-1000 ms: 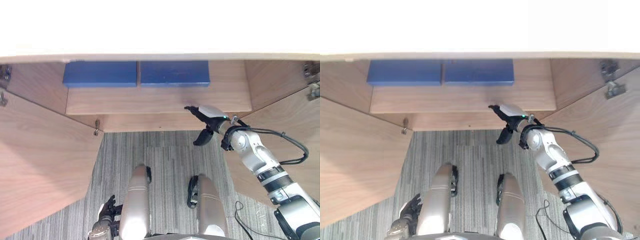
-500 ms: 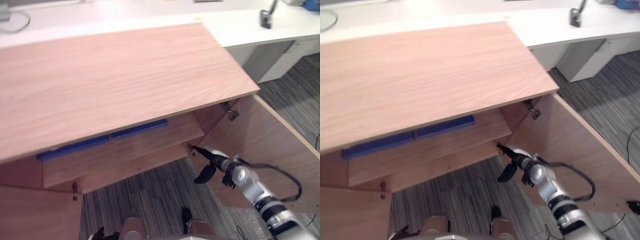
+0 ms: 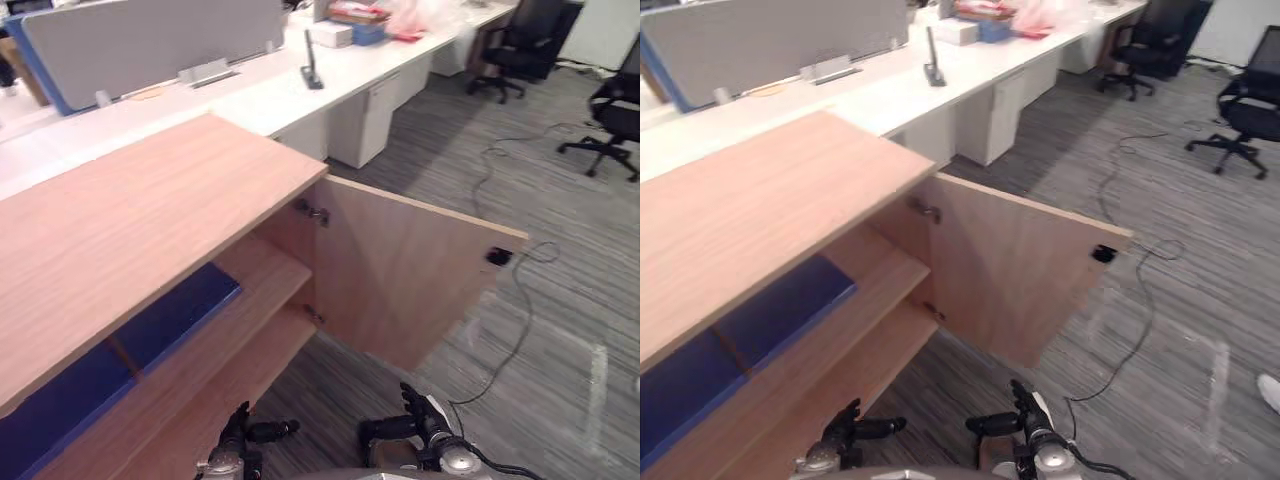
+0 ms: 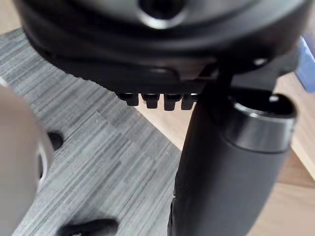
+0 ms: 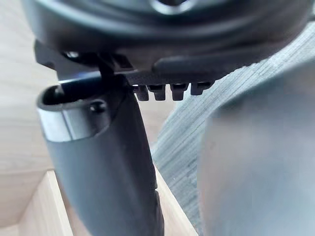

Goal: Walk over to the cabinet, pick up the folder, carry it to the office cabinet, place the folder inside the office cabinet, then close the office cabinet door

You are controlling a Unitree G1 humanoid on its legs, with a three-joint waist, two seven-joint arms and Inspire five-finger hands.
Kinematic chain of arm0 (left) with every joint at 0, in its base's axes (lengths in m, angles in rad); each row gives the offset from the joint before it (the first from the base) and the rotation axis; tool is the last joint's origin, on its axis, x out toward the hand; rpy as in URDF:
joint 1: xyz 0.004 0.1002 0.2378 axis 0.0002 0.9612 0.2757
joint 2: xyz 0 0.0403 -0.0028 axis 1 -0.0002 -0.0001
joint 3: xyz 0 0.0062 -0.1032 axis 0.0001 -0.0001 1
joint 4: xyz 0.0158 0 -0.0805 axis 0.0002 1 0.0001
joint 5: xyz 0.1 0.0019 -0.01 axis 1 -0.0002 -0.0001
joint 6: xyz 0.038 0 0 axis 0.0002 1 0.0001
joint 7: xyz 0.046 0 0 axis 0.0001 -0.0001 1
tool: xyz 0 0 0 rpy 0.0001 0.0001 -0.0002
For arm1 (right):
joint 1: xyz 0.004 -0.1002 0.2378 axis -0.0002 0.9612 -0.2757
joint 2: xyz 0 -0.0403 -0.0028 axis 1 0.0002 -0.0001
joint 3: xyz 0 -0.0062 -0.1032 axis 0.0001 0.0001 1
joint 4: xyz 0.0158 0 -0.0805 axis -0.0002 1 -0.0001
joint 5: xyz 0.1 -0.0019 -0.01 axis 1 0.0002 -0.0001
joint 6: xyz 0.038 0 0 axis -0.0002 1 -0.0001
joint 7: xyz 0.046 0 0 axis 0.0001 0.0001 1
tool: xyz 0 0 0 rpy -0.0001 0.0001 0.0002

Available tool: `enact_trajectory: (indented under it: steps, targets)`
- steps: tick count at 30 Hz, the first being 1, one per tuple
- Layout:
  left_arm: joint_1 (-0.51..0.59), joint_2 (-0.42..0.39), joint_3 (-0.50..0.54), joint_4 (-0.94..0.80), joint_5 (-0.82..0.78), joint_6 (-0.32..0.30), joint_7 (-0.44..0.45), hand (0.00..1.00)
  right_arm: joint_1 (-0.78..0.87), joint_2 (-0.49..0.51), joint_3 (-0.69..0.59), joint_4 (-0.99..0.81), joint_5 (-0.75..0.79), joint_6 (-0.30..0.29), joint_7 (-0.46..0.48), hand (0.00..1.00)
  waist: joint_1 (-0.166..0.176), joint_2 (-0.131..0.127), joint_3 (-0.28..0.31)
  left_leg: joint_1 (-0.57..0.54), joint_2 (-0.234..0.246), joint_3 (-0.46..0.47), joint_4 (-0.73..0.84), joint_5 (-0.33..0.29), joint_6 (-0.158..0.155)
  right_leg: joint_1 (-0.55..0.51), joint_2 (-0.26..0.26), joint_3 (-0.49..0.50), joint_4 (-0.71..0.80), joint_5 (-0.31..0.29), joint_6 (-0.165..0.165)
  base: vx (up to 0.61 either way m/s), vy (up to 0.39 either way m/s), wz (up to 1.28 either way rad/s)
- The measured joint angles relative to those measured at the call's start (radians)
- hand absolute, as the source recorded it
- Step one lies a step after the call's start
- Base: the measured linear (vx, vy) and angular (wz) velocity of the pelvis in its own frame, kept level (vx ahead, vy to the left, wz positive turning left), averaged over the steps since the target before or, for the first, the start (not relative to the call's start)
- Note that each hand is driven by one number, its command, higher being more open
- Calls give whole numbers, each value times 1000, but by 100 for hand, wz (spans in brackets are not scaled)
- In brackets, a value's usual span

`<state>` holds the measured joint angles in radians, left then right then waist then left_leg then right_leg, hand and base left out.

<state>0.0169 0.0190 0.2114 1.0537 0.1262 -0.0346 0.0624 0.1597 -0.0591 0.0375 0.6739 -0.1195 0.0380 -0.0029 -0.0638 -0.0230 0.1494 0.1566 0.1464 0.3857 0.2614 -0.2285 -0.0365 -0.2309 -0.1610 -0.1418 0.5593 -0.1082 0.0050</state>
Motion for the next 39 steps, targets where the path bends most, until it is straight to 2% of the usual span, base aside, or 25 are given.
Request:
enact_trajectory:
  steps: [1,2,3,4,5,6,8,11,14,17,21,28,35,39]
  targets:
    - [2,0,0,-1,1,0,0,100,8,5,-12,-12,-5,0,-4,100,5,4,-2,1,17,10,7,1,-9,11,-16,-27,33,-23,-2,-97,-200,-59]
    - [17,10,-1,-2,1,-1,5,100,11,13,-26,-23,-12,-4,-15,100,11,7,-6,6,45,36,14,7,-31,45,-48,-48,53,-50,10,-46,-277,-85]
    - [37,27,0,0,-1,0,10,100,9,15,-27,-32,-26,-10,-26,100,16,-5,-13,6,57,58,18,11,-58,77,-82,-43,13,-86,63,-13,-314,-88]
    - [38,40,2,1,-8,4,13,100,8,19,-33,-33,-38,-14,-32,100,15,-28,-24,3,50,64,24,11,-69,88,-83,-39,-40,-114,111,45,-375,-68]
    - [29,43,-15,22,-4,8,17,100,0,13,-68,-29,-41,-10,-43,100,7,-5,-9,-2,57,22,0,10,-81,100,-29,-33,-88,-90,85,-3,-283,-63]
    - [32,25,-20,25,-6,9,15,100,0,-12,-108,-28,-45,-3,-58,100,18,33,-20,2,41,-37,-65,19,-72,105,28,-15,-159,-45,64,-33,-202,-74]
    - [34,26,-28,26,4,2,16,100,-13,-36,-126,-28,-54,-1,-76,100,25,44,-27,12,43,-42,-118,64,-57,90,88,24,-207,-9,37,-79,-74,-90]
    - [31,22,-48,30,6,1,12,100,-16,-69,-134,-28,-70,-1,-90,100,14,38,-26,12,74,-12,-135,87,-73,74,137,42,-237,15,15,-40,-107,-43]
    - [27,24,-61,31,26,2,10,100,-10,-86,-134,-28,-76,0,-90,100,9,37,-25,14,83,-11,-148,104,-89,75,149,41,-251,29,3,-23,-66,-7]
    - [27,23,-88,30,41,2,12,100,-13,-85,-133,-29,-77,0,-89,100,11,53,-34,17,83,-14,-167,121,-103,91,151,34,-286,54,1,-2,2,5]
    - [35,30,-113,25,41,1,18,100,-14,-84,-134,-60,-77,0,-93,100,16,72,-48,21,78,-38,-183,132,-101,133,146,15,-351,89,8,-7,21,14]
    - [45,56,-126,9,44,-1,12,100,-88,-111,-191,-140,-76,-8,-127,100,32,71,-52,15,61,-68,-225,164,-94,172,135,-11,-446,146,17,-23,20,14]
    - [110,96,-124,10,44,1,3,100,-219,-220,-293,-160,-11,-22,-179,100,39,78,-69,5,54,-108,-244,175,-96,215,132,-50,-529,179,22,1,5,16]
    - [136,95,-108,10,39,1,1,100,-274,-294,-295,-153,28,-23,-198,100,44,79,-72,-4,47,-135,-264,194,-99,220,132,-74,-554,191,23,9,-4,20]
